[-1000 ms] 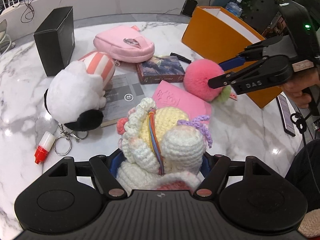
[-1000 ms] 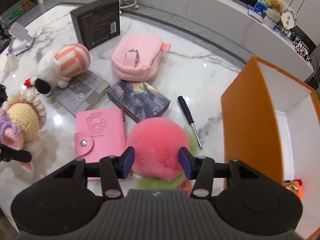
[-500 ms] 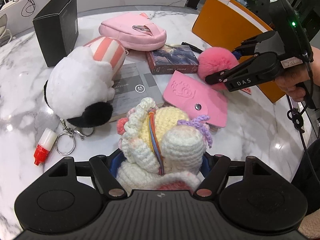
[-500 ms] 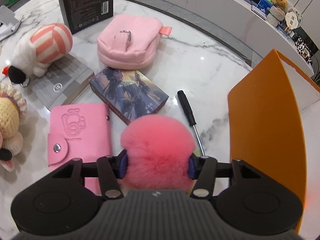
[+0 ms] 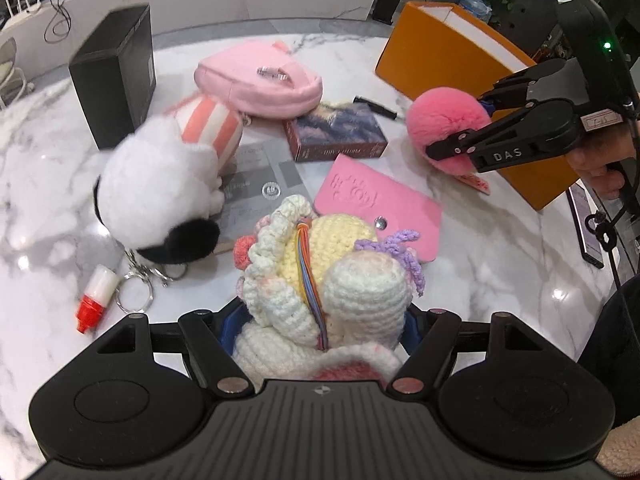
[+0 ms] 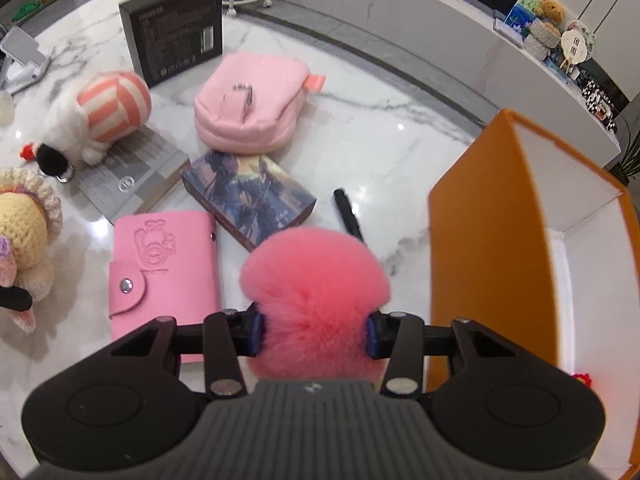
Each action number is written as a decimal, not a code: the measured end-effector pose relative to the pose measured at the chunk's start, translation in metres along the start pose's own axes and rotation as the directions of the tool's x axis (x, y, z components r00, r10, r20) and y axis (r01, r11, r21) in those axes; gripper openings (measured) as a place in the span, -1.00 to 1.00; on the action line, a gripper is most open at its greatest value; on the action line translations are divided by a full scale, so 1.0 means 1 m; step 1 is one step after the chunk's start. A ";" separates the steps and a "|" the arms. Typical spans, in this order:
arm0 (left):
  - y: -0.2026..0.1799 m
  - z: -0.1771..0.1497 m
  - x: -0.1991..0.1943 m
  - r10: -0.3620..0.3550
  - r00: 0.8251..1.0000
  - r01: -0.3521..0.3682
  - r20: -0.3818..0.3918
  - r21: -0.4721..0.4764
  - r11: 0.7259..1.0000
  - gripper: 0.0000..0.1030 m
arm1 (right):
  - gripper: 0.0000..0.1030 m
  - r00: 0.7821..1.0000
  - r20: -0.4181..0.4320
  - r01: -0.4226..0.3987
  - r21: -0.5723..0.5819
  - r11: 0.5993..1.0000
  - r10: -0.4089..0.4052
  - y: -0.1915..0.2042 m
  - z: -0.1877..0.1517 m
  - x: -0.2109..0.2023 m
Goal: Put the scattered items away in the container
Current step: 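Lift the pink pompom with right tool while left tool lifts the crocheted bunny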
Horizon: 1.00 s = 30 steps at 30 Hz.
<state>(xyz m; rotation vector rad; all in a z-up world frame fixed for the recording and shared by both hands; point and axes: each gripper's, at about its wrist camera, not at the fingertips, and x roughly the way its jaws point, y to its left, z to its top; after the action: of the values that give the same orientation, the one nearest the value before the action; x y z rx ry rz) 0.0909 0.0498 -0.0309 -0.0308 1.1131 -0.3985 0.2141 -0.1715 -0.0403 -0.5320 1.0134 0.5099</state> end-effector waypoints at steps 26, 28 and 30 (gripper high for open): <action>-0.168 0.127 -0.258 0.060 0.860 -0.223 0.507 0.267 0.938 0.64 | -0.08 0.859 0.463 0.235 0.025 0.972 -0.220 -0.082 0.033 -0.329; -0.186 0.132 -0.270 0.049 0.842 -0.237 0.538 0.287 0.928 0.64 | -0.08 0.839 0.489 0.256 0.036 0.966 -0.240 -0.087 0.030 -0.355; -0.203 0.136 -0.282 0.032 0.820 -0.247 0.571 0.303 0.920 0.64 | -0.08 0.817 0.514 0.278 0.048 0.959 -0.262 -0.091 0.025 -0.380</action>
<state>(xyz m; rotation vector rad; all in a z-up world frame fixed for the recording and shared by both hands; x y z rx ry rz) 0.0431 -0.0704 0.3189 0.2536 0.4404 -0.4212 0.1216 -0.2822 0.3233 -0.5166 0.4025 0.3811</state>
